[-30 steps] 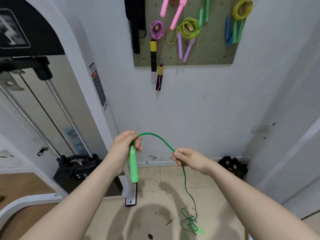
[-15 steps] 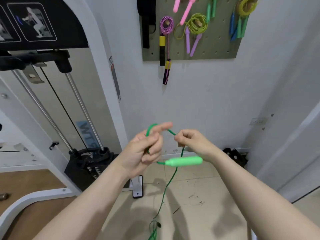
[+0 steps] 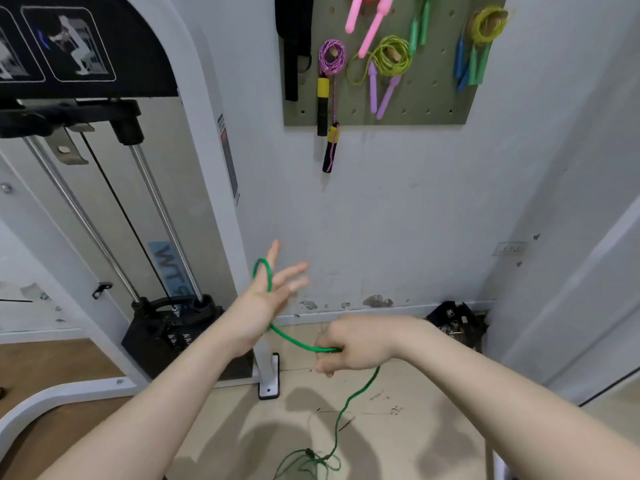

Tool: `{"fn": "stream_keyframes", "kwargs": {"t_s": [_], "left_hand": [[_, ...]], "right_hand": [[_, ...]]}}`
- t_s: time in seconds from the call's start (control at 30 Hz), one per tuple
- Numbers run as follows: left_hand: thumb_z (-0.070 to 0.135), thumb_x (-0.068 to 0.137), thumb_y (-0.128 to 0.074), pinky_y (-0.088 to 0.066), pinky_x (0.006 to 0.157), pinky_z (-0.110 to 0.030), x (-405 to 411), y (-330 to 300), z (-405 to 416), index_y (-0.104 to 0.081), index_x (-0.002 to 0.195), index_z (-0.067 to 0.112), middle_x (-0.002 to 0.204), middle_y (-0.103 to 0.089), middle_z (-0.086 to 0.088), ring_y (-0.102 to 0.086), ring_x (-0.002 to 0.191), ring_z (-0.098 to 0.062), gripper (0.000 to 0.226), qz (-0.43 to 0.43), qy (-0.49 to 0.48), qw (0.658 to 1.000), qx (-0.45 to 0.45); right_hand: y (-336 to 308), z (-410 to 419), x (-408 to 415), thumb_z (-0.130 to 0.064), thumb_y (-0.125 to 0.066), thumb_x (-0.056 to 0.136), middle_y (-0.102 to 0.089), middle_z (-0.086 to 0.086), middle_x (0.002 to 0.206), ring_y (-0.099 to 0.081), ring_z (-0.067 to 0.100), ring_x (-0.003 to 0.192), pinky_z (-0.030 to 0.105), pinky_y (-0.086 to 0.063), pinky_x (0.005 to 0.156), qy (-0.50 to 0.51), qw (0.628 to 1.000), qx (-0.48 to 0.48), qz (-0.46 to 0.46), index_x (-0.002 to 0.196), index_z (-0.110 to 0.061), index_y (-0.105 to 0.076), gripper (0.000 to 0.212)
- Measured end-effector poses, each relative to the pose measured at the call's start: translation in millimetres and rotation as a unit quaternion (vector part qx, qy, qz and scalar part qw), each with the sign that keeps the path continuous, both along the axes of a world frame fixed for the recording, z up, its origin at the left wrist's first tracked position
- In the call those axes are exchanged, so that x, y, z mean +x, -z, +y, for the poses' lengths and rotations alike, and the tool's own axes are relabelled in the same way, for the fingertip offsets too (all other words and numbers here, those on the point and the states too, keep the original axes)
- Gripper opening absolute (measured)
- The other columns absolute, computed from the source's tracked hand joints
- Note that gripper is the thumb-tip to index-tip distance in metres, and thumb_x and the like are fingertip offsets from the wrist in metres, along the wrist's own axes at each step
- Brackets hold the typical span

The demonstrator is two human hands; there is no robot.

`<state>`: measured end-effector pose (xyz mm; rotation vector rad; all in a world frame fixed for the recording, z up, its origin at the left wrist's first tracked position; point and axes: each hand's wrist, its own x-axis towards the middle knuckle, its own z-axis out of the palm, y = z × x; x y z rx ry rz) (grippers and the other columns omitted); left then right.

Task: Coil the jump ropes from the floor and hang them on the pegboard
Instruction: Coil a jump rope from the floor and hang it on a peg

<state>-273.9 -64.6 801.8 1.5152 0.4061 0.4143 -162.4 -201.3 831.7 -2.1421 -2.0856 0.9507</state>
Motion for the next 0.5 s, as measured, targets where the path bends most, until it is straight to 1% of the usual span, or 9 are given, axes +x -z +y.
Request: {"fn": "stream_keyframes", "kwargs": {"t_s": [0.07,0.1,0.13,0.17,0.23,0.33,0.37,0.43,0.5], "left_hand": [[0.013,0.100,-0.033,-0.051,0.063,-0.020,3,6,-17,-0.018,0.137,0.040,0.112,-0.065,0.001,-0.067,0.068,-0.016,0.048,0.064,0.072,0.995,0.015],[0.017,0.101,-0.030,-0.046,0.047,-0.021,5,5,-25,-0.032,0.133,0.033,0.098,-0.068,-0.004,-0.057,0.044,-0.015,0.035,0.085,0.089,0.992,0.001],[0.024,0.102,-0.028,-0.036,0.037,-0.018,6,3,-33,-0.042,0.125,0.026,0.085,-0.068,-0.009,-0.041,0.029,-0.012,0.027,0.094,0.096,0.991,-0.024],[0.034,0.100,-0.028,-0.026,0.034,-0.014,7,0,-37,-0.048,0.117,0.021,0.072,-0.065,-0.012,-0.026,0.024,-0.009,0.029,0.097,0.098,0.988,-0.062],[0.052,0.090,-0.027,-0.017,0.036,-0.010,8,-3,-39,-0.056,0.104,0.016,0.054,-0.055,-0.012,-0.016,0.022,-0.005,0.048,0.083,0.124,0.980,-0.133],[0.056,0.084,-0.031,-0.017,0.034,-0.008,5,-13,-36,-0.064,0.093,0.008,0.047,-0.049,-0.008,-0.017,0.023,-0.002,0.059,0.090,0.216,0.958,-0.163],[0.056,0.086,-0.036,-0.018,0.034,-0.007,3,-17,-37,-0.065,0.090,0.007,0.048,-0.049,-0.006,-0.019,0.023,-0.001,0.057,0.087,0.259,0.945,-0.180],[0.048,0.088,-0.047,-0.022,0.034,-0.007,2,-23,-39,-0.069,0.094,0.008,0.056,-0.056,-0.004,-0.025,0.026,0.002,0.045,0.031,0.344,0.908,-0.236],[0.036,0.094,-0.049,-0.026,0.037,-0.009,2,-28,-36,-0.063,0.113,0.006,0.075,-0.063,-0.005,-0.034,0.033,0.001,0.039,-0.063,0.407,0.867,-0.280]], "right_hand": [[-24,2,-2,-0.022,-0.054,0.093,-0.056,0.000,0.064,-0.052,0.000,0.061,0.019,-0.041,0.061,-0.009,0.997,0.073,0.025,0.088,-0.007,-0.068,0.021],[-34,3,2,-0.022,-0.057,0.091,-0.059,0.002,0.062,-0.051,0.003,0.057,0.022,-0.044,0.062,0.006,0.991,0.127,0.037,0.081,-0.013,-0.069,0.018],[-40,4,8,-0.024,-0.060,0.089,-0.060,0.002,0.060,-0.047,0.007,0.053,0.024,-0.043,0.059,0.037,0.983,0.176,0.043,0.075,-0.016,-0.067,0.018],[-43,4,18,-0.025,-0.064,0.087,-0.056,0.000,0.056,-0.043,0.007,0.051,0.023,-0.038,0.055,0.076,0.972,0.213,0.056,0.071,-0.015,-0.066,0.019],[-41,3,36,-0.021,-0.069,0.082,-0.048,-0.006,0.050,-0.039,0.005,0.046,0.017,-0.033,0.048,0.155,0.944,0.258,0.138,0.066,-0.011,-0.064,0.020],[-29,0,50,-0.011,-0.069,0.081,-0.047,0.004,0.054,-0.040,0.005,0.049,0.017,-0.039,0.049,0.252,0.867,0.313,0.295,0.060,-0.015,-0.060,0.023],[-23,2,49,-0.008,-0.066,0.082,-0.050,0.000,0.053,-0.043,0.003,0.050,0.016,-0.040,0.052,0.273,0.846,0.320,0.328,0.060,-0.015,-0.059,0.024],[-3,7,44,-0.008,-0.058,0.088,-0.055,-0.011,0.050,-0.047,-0.001,0.052,0.011,-0.040,0.056,0.293,0.819,0.302,0.389,0.061,-0.015,-0.055,0.028],[18,12,36,-0.018,-0.052,0.093,-0.053,-0.005,0.052,-0.049,0.008,0.058,0.017,-0.040,0.061,0.286,0.807,0.263,0.445,0.059,-0.016,-0.053,0.034]]}}
